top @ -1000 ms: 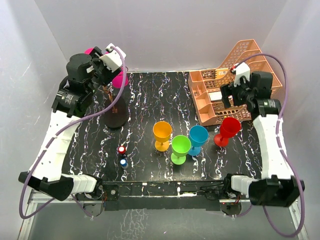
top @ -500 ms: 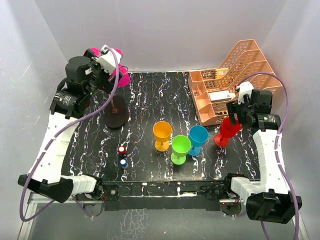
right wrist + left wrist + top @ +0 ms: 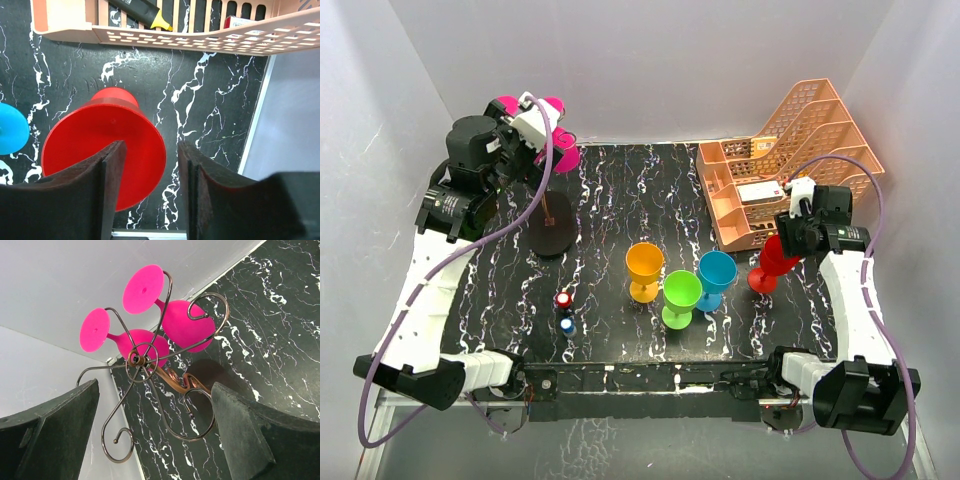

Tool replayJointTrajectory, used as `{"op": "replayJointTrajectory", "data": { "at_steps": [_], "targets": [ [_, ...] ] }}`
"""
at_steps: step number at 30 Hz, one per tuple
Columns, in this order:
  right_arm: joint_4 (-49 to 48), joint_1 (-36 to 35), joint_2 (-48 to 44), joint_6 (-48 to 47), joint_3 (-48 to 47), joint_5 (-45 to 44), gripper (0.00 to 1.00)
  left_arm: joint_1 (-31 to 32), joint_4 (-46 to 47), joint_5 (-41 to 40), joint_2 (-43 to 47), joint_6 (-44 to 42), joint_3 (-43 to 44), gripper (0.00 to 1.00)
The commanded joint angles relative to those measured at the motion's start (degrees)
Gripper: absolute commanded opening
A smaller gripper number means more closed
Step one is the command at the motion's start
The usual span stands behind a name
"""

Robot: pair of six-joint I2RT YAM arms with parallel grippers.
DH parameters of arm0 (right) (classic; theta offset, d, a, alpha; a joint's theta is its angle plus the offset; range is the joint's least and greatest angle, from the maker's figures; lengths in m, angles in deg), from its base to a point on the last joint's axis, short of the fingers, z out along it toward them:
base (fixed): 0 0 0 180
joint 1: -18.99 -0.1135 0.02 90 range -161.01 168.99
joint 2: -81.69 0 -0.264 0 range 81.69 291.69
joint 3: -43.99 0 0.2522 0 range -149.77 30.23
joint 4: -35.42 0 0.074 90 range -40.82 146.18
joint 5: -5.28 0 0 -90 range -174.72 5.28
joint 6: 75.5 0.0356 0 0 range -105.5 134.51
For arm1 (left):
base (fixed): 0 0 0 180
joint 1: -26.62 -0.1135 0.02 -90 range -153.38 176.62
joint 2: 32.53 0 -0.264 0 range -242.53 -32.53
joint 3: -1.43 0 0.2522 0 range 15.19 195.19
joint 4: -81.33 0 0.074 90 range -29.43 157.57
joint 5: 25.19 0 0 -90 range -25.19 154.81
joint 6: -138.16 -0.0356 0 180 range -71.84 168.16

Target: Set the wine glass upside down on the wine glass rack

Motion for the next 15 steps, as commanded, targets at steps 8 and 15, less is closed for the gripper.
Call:
{"op": "replayJointTrajectory", "data": {
  "at_steps": [8,15],
  "targets": [
    [-4.5,0.4,2.5,0.1,0.7,1.5,0.33,-1.1,-0.1,2.5,1.7,1.9,-1.0,0.92],
    [-4.0,0.4,4.0,-0.9,-0.4,2.0,0.09,-1.4,-0.2,2.2,1.5,2.8,-1.1,0.92]
  ]
}}
